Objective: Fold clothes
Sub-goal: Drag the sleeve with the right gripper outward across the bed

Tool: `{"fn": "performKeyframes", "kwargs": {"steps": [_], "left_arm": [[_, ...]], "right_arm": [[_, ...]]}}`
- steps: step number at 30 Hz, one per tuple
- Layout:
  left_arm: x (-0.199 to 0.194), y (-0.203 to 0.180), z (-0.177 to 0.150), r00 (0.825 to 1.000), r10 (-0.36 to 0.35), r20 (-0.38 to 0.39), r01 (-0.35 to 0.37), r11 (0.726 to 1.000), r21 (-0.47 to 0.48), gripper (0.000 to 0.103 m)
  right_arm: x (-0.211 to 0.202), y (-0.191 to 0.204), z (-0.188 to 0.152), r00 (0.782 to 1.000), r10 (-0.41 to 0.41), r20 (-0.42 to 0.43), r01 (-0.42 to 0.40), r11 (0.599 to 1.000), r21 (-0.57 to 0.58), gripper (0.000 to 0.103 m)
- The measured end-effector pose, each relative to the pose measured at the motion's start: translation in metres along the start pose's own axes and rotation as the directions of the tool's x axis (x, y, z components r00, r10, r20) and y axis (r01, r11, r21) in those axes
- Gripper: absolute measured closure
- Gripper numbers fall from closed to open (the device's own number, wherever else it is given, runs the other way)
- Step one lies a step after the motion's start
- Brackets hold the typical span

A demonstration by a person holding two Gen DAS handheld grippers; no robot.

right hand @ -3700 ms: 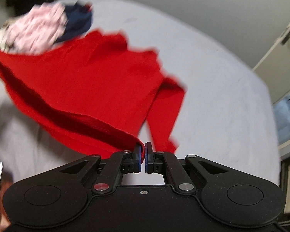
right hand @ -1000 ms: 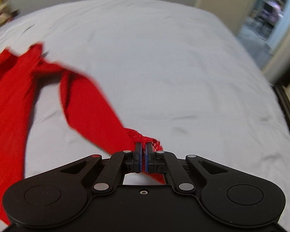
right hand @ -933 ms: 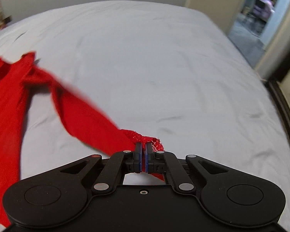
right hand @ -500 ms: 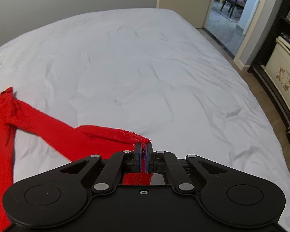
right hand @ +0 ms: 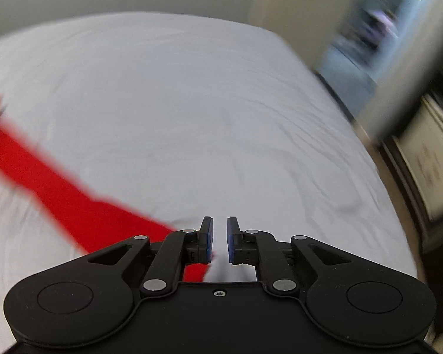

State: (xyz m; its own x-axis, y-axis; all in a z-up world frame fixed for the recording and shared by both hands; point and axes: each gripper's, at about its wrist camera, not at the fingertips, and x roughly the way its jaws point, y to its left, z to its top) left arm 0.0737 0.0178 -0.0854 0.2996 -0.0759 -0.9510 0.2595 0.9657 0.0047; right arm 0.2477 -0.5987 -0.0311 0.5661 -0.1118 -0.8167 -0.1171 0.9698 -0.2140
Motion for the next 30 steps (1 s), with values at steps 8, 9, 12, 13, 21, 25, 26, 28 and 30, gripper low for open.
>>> {"fn": "performKeyframes", "kwargs": {"steps": [8, 9, 12, 13, 21, 25, 26, 28, 30], "left_arm": [[-0.006, -0.006, 0.007, 1.0, 0.02, -0.005, -0.019, 0.999, 0.027, 0.069], [-0.007, -0.007, 0.008, 1.0, 0.019, -0.008, -0.019, 1.0, 0.026, 0.069], [-0.007, -0.009, 0.011, 1.0, 0.024, -0.005, -0.024, 0.999, 0.027, 0.069], [-0.007, -0.01, 0.012, 0.999, 0.034, -0.002, -0.034, 0.999, 0.027, 0.069], [-0.025, 0.033, 0.034, 0.97, 0.229, 0.085, -0.227, 0.973, -0.034, 0.069], [-0.034, 0.082, 0.045, 0.941, 0.33, 0.08, -0.322, 0.942, -0.095, 0.069], [-0.033, 0.101, 0.047, 0.941, 0.333, 0.055, -0.325, 0.938, -0.119, 0.069], [-0.029, 0.118, 0.047, 0.95, 0.311, 0.025, -0.304, 0.941, -0.147, 0.069], [-0.018, 0.14, 0.041, 0.969, 0.245, -0.025, -0.245, 0.952, -0.184, 0.069]], "right_arm": [[0.001, 0.05, -0.055, 0.995, 0.081, -0.057, -0.096, 0.924, -0.371, 0.079], [0.002, 0.053, -0.057, 0.995, 0.076, -0.057, -0.093, 0.915, -0.393, 0.078], [0.012, 0.059, -0.066, 0.997, 0.043, -0.066, -0.069, 0.88, -0.469, 0.078], [0.015, 0.061, -0.067, 0.997, 0.035, -0.068, -0.063, 0.873, -0.483, 0.078], [0.031, 0.078, -0.075, 0.998, -0.036, -0.053, -0.004, 0.79, -0.613, 0.087], [0.035, 0.074, -0.071, 0.996, -0.056, -0.073, 0.002, 0.807, -0.591, 0.099], [0.035, 0.072, -0.069, 0.996, -0.057, -0.074, 0.003, 0.817, -0.577, 0.101], [0.033, 0.067, -0.063, 0.996, -0.059, -0.073, 0.01, 0.837, -0.548, 0.101], [0.03, 0.058, -0.054, 0.995, -0.061, -0.073, 0.015, 0.857, -0.516, 0.101]]}}
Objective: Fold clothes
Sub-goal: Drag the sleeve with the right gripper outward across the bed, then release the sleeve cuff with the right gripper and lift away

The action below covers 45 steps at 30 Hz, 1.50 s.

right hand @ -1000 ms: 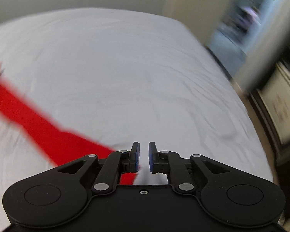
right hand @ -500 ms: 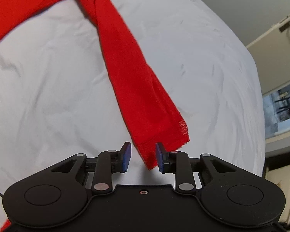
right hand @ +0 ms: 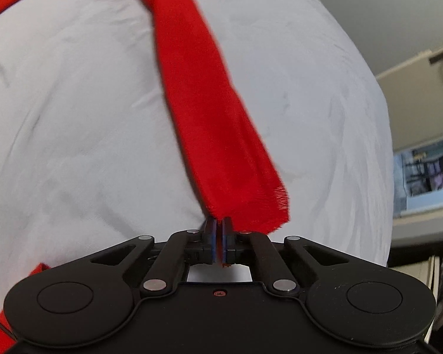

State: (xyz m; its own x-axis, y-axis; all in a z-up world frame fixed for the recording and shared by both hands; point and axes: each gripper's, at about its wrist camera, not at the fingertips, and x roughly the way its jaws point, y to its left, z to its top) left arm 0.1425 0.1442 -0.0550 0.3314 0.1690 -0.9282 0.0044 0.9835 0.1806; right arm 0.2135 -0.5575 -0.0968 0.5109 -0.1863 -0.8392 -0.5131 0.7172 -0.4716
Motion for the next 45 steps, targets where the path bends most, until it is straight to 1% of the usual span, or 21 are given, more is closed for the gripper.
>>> {"fn": "performKeyframes", "kwargs": {"steps": [2, 5, 7, 9, 13, 14, 17, 22, 27, 29, 30, 31, 33, 34, 35, 36, 38, 40, 42, 43, 45], "left_arm": [[0.014, 0.005, -0.004, 0.999, -0.018, -0.035, 0.017, 1.0, -0.006, 0.069], [0.022, 0.007, -0.005, 0.999, -0.028, -0.033, 0.026, 0.999, -0.034, 0.07], [0.022, 0.008, -0.005, 0.999, -0.034, -0.033, 0.033, 0.999, -0.043, 0.074], [0.021, 0.004, -0.005, 0.999, -0.036, -0.035, 0.036, 0.999, -0.005, 0.083], [0.021, -0.01, 0.0, 0.998, -0.002, -0.059, 0.007, 0.996, 0.085, 0.086], [0.022, -0.014, 0.001, 0.998, 0.011, -0.067, -0.004, 0.995, 0.104, 0.086], [0.025, -0.019, 0.002, 0.996, 0.031, -0.079, -0.022, 0.994, 0.11, 0.086], [0.027, -0.022, 0.001, 0.996, 0.044, -0.079, -0.036, 0.993, 0.108, 0.087], [0.033, -0.024, 0.007, 0.994, 0.05, -0.098, -0.039, 0.994, 0.103, 0.087], [0.034, -0.025, 0.008, 0.993, 0.054, -0.103, -0.043, 0.994, 0.105, 0.087], [0.035, -0.025, 0.008, 0.993, 0.057, -0.105, -0.046, 0.993, 0.106, 0.087], [0.035, -0.026, 0.008, 0.992, 0.06, -0.107, -0.048, 0.993, 0.107, 0.087], [0.035, -0.027, 0.008, 0.992, 0.062, -0.107, -0.05, 0.993, 0.11, 0.087], [0.033, -0.026, 0.008, 0.993, 0.058, -0.105, -0.046, 0.992, 0.115, 0.087], [0.032, -0.024, 0.009, 0.993, 0.052, -0.103, -0.04, 0.992, 0.12, 0.087], [0.028, -0.022, 0.009, 0.994, 0.051, -0.096, -0.039, 0.991, 0.126, 0.085], [0.019, -0.016, 0.009, 0.996, 0.05, -0.08, -0.039, 0.99, 0.137, 0.084], [0.007, -0.01, 0.013, 0.997, 0.057, -0.044, -0.051, 0.989, 0.141, 0.084], [-0.006, -0.004, 0.02, 0.999, 0.054, 0.0, -0.053, 0.989, 0.14, 0.084], [-0.013, 0.0, 0.026, 0.999, 0.044, 0.027, -0.047, 0.99, 0.136, 0.084], [-0.028, 0.001, 0.043, 0.997, 0.017, 0.075, -0.027, 0.991, 0.131, 0.084]], "right_arm": [[-0.003, -0.012, 0.003, 1.0, -0.001, -0.002, 0.002, 0.999, 0.038, 0.101], [-0.006, -0.034, 0.009, 1.0, -0.008, -0.006, 0.008, 0.995, 0.102, 0.101], [-0.009, -0.056, 0.015, 1.0, -0.017, -0.006, 0.017, 0.987, 0.157, 0.102], [-0.01, -0.074, 0.019, 1.0, -0.025, -0.003, 0.025, 0.979, 0.2, 0.102], [-0.005, -0.124, 0.033, 1.0, -0.026, 0.001, 0.024, 0.946, 0.324, 0.102], [-0.002, -0.135, 0.037, 1.0, -0.02, -0.002, 0.019, 0.937, 0.349, 0.102], [0.014, -0.16, 0.049, 1.0, 0.0, -0.022, 0.009, 0.915, 0.403, 0.102], [0.055, -0.183, 0.064, 0.995, 0.004, -0.099, 0.04, 0.899, 0.435, 0.103], [0.094, -0.198, 0.073, 0.979, -0.014, -0.202, 0.109, 0.877, 0.468, 0.103], [0.115, -0.203, 0.074, 0.958, 0.018, -0.287, 0.123, 0.877, 0.465, 0.103], [0.12, -0.202, 0.076, 0.95, 0.033, -0.31, 0.122, 0.876, 0.467, 0.103], [0.129, -0.202, 0.076, 0.934, 0.057, -0.353, 0.124, 0.874, 0.469, 0.103], [0.135, -0.2, 0.076, 0.921, 0.032, -0.388, 0.159, 0.878, 0.451, 0.103], [0.136, -0.197, 0.078, 0.915, -0.021, -0.403, 0.207, 0.881, 0.425, 0.102], [0.134, -0.197, 0.079, 0.912, -0.06, -0.406, 0.241, 0.88, 0.41, 0.098], [0.129, -0.194, 0.079, 0.911, -0.075, -0.406, 0.253, 0.878, 0.406, 0.091], [0.116, -0.198, 0.082, 0.913, -0.123, -0.389, 0.288, 0.869, 0.402, 0.085], [0.102, -0.198, 0.087, 0.92, -0.156, -0.36, 0.305, 0.861, 0.407, 0.085], [0.085, -0.196, 0.093, 0.929, -0.178, -0.324, 0.308, 0.858, 0.412, 0.079], [0.073, -0.194, 0.099, 0.94, -0.178, -0.291, 0.294, 0.856, 0.426, 0.078], [0.057, -0.184, 0.115, 0.977, -0.108, -0.185, 0.182, 0.873, 0.453, 0.077]]}}
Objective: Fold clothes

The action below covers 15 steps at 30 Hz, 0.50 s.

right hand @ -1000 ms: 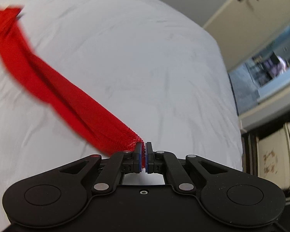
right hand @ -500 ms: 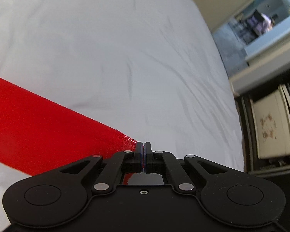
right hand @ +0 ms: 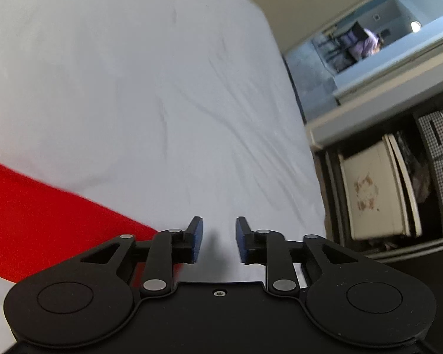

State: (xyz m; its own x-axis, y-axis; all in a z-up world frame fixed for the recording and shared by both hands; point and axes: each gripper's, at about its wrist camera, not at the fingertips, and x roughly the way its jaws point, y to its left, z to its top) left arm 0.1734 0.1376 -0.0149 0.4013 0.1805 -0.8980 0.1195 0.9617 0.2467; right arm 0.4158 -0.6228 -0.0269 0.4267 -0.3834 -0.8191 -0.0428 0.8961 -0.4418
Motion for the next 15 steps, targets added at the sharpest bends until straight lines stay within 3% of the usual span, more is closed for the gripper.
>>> {"fn": "performKeyframes", "kwargs": {"steps": [3, 5, 7, 11, 15], "left_arm": [[-0.01, -0.008, 0.051, 0.994, -0.071, 0.086, 0.069, 0.997, 0.024, 0.084], [-0.005, -0.012, 0.08, 0.983, -0.118, 0.143, 0.108, 0.991, 0.077, 0.084], [0.005, -0.017, 0.09, 0.975, -0.146, 0.166, 0.128, 0.985, 0.114, 0.084], [0.046, -0.021, 0.14, 0.959, -0.253, 0.125, 0.233, 0.96, 0.157, 0.074], [0.081, -0.026, 0.152, 0.952, -0.301, 0.058, 0.293, 0.949, 0.113, 0.074]], "right_arm": [[-0.022, 0.024, 0.008, 0.986, 0.156, 0.057, -0.155, 0.988, -0.022, 0.077], [-0.037, 0.057, 0.013, 0.957, 0.278, 0.086, -0.274, 0.96, -0.057, 0.077], [-0.047, 0.081, 0.016, 0.934, 0.346, 0.091, -0.338, 0.936, -0.093, 0.077], [-0.064, 0.14, 0.024, 0.9, 0.428, 0.078, -0.408, 0.892, -0.195, 0.077], [-0.063, 0.167, 0.039, 0.879, 0.472, 0.068, -0.447, 0.865, -0.229, 0.077]]}}
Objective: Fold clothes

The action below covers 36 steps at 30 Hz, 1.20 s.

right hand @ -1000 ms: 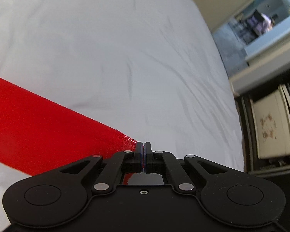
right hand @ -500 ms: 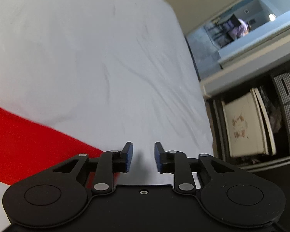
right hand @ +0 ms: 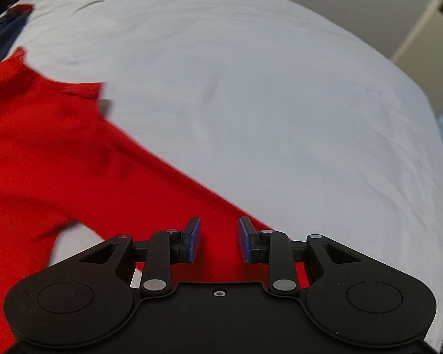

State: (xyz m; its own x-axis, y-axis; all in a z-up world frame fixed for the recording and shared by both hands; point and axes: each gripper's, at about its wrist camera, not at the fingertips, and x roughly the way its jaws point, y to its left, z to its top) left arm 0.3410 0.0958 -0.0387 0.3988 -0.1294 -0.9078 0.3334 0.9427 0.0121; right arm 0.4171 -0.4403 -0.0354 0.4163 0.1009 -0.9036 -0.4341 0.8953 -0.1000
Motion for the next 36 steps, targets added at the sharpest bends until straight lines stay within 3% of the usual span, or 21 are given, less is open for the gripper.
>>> {"fn": "performKeyframes", "kwargs": {"steps": [4, 8, 10, 11, 13, 21, 26, 29, 32, 34, 36], "left_arm": [[0.023, 0.005, -0.005, 0.998, -0.04, -0.04, 0.038, 0.998, -0.045, 0.074], [0.045, 0.006, -0.013, 0.996, 0.0, -0.088, -0.006, 0.998, -0.068, 0.075], [0.049, 0.009, -0.017, 0.995, -0.018, -0.093, 0.008, 0.995, -0.1, 0.086], [0.049, 0.01, -0.018, 0.996, -0.033, -0.087, 0.023, 0.993, -0.116, 0.099], [0.044, 0.01, -0.02, 0.996, -0.01, -0.086, 0.001, 0.995, -0.101, 0.101], [0.016, 0.029, -0.029, 0.985, 0.126, -0.117, -0.133, 0.989, -0.06, 0.101], [-0.003, 0.066, -0.049, 0.955, 0.234, -0.181, -0.254, 0.962, -0.096, 0.101], [-0.003, 0.077, -0.051, 0.95, 0.244, -0.195, -0.271, 0.955, -0.123, 0.101], [-0.002, 0.078, -0.051, 0.945, 0.26, -0.199, -0.285, 0.952, -0.111, 0.099], [0.0, 0.069, -0.046, 0.938, 0.28, -0.207, -0.297, 0.953, -0.055, 0.097], [-0.003, 0.062, -0.039, 0.932, 0.298, -0.208, -0.304, 0.953, 0.004, 0.087]], "right_arm": [[0.01, 0.007, 0.014, 0.998, 0.06, 0.022, -0.061, 0.998, 0.022, 0.077], [0.01, 0.02, 0.023, 0.996, 0.087, 0.037, -0.088, 0.996, 0.019, 0.076], [0.01, 0.021, 0.024, 0.994, 0.094, 0.046, -0.095, 0.995, 0.019, 0.076], [0.012, 0.021, 0.026, 0.994, 0.098, 0.054, -0.1, 0.995, 0.02, 0.076], [0.013, 0.019, 0.027, 0.992, 0.105, 0.064, -0.106, 0.994, 0.019, 0.076], [0.03, 0.041, 0.04, 0.99, 0.104, 0.098, -0.101, 0.994, -0.032, 0.076], [0.044, 0.047, 0.044, 0.995, 0.086, 0.053, -0.084, 0.995, -0.049, 0.077], [0.051, 0.045, 0.045, 0.999, 0.051, 0.013, -0.051, 0.999, -0.008, 0.093], [0.051, 0.043, 0.048, 0.999, 0.032, 0.013, -0.033, 0.999, 0.032, 0.094], [0.049, 0.041, 0.051, 1.0, -0.004, 0.009, 0.004, 0.999, 0.038, 0.092], [0.045, 0.038, 0.054, 0.998, -0.058, 0.004, 0.058, 0.997, 0.044, 0.074]]}}
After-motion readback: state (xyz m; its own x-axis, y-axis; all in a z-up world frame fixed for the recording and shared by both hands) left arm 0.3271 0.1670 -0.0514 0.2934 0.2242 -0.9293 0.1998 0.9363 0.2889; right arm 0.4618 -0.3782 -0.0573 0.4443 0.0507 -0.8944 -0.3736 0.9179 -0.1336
